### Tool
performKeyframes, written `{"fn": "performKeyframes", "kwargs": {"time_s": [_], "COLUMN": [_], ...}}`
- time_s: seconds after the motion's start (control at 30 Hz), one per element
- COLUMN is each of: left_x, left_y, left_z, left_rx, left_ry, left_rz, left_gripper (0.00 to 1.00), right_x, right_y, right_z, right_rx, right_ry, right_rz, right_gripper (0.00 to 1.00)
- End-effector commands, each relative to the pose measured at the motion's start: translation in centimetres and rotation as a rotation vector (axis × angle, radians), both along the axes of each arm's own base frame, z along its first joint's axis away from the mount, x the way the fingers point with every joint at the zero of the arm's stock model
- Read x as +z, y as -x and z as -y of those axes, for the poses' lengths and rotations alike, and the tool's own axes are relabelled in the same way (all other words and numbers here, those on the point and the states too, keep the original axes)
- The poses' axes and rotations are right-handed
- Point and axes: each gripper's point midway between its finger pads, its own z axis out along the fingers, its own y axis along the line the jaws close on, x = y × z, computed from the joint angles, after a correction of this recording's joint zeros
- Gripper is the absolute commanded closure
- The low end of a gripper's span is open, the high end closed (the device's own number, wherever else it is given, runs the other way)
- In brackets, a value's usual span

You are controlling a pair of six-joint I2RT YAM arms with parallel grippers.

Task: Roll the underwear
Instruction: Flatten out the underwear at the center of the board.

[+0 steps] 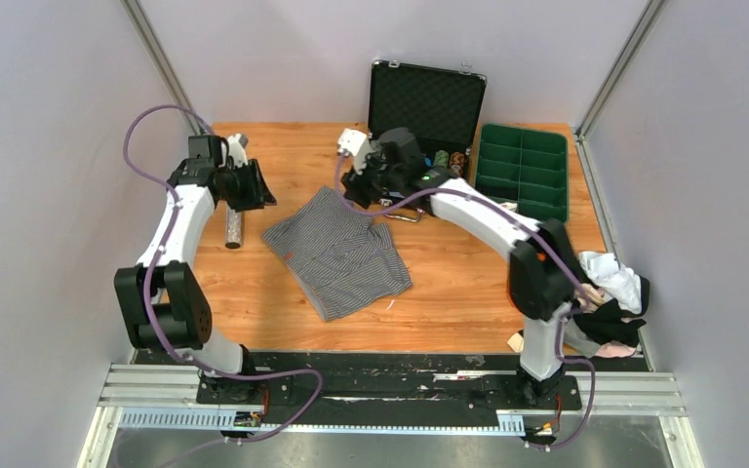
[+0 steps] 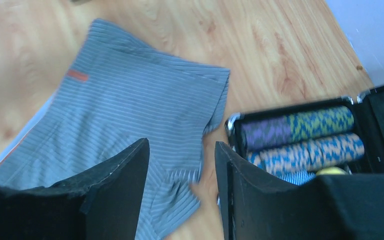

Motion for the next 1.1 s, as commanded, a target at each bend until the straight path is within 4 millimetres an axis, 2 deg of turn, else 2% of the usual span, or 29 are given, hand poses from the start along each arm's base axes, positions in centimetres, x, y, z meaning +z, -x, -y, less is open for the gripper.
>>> {"fn": "performKeyframes", "kwargs": {"time_s": [0.0, 0.07, 0.1, 0.13, 0.17, 0.2, 0.23, 0.27, 0.3, 0.4, 0.5, 0.57, 0.7, 0.83, 1.07], "left_x": [0.0, -1.8, -2.0, -2.8, -2.8, -3.4, -3.5, -4.2, -4.3, -6.1, -7.9, -8.8, -10.6, -11.3, -15.0], "left_y": [4.6, 6.9, 7.4, 8.9, 9.2, 10.7, 11.0, 12.4, 12.4, 13.6, 15.1, 16.3, 19.3, 19.6, 21.5], "left_z": [5.1, 7.2, 8.1, 9.5, 10.5, 11.8, 12.6, 13.6, 14.1, 15.1, 16.4, 16.6, 15.3, 14.5, 12.0], "left_rx": [-0.143, -0.179, -0.200, -0.222, -0.252, -0.286, -0.312, -0.332, -0.352, -0.384, -0.416, -0.420, -0.359, -0.299, -0.182], "left_ry": [0.231, 0.302, 0.333, 0.357, 0.376, 0.386, 0.394, 0.404, 0.418, 0.403, 0.403, 0.388, 0.338, 0.289, 0.146], "left_rz": [-0.070, -0.144, -0.150, -0.186, -0.170, -0.194, -0.184, -0.212, -0.197, -0.225, -0.272, -0.312, -0.402, -0.415, -0.584], "left_gripper": [0.54, 0.56, 0.57, 0.58, 0.58, 0.59, 0.59, 0.59, 0.59, 0.59, 0.60, 0.64, 0.71, 0.74, 0.76], "right_x": [-1.8, -3.9, -4.7, -5.5, -6.1, -6.9, -7.5, -8.3, -8.9, -11.1, -12.4, -13.2, -13.8, -14.3, -17.2], "right_y": [7.0, 9.4, 10.5, 11.7, 12.7, 13.8, 14.6, 15.3, 15.9, 17.1, 17.2, 16.9, 16.3, 16.1, 16.6], "right_z": [4.5, 6.6, 7.6, 8.4, 9.1, 9.8, 10.5, 11.0, 11.5, 12.4, 12.7, 12.9, 13.2, 13.5, 15.9], "right_rx": [0.105, 0.102, 0.092, 0.089, 0.089, 0.089, 0.087, 0.090, 0.093, 0.093, 0.078, 0.052, 0.019, -0.008, -0.059], "right_ry": [0.014, 0.061, 0.075, 0.086, 0.094, 0.107, 0.119, 0.132, 0.145, 0.179, 0.197, 0.212, 0.201, 0.201, 0.280], "right_rz": [-0.155, -0.199, -0.221, -0.247, -0.269, -0.292, -0.308, -0.323, -0.335, -0.375, -0.404, -0.423, -0.478, -0.509, -0.541], "right_gripper": [0.49, 0.51, 0.53, 0.53, 0.54, 0.55, 0.56, 0.56, 0.56, 0.57, 0.58, 0.59, 0.60, 0.60, 0.61]}}
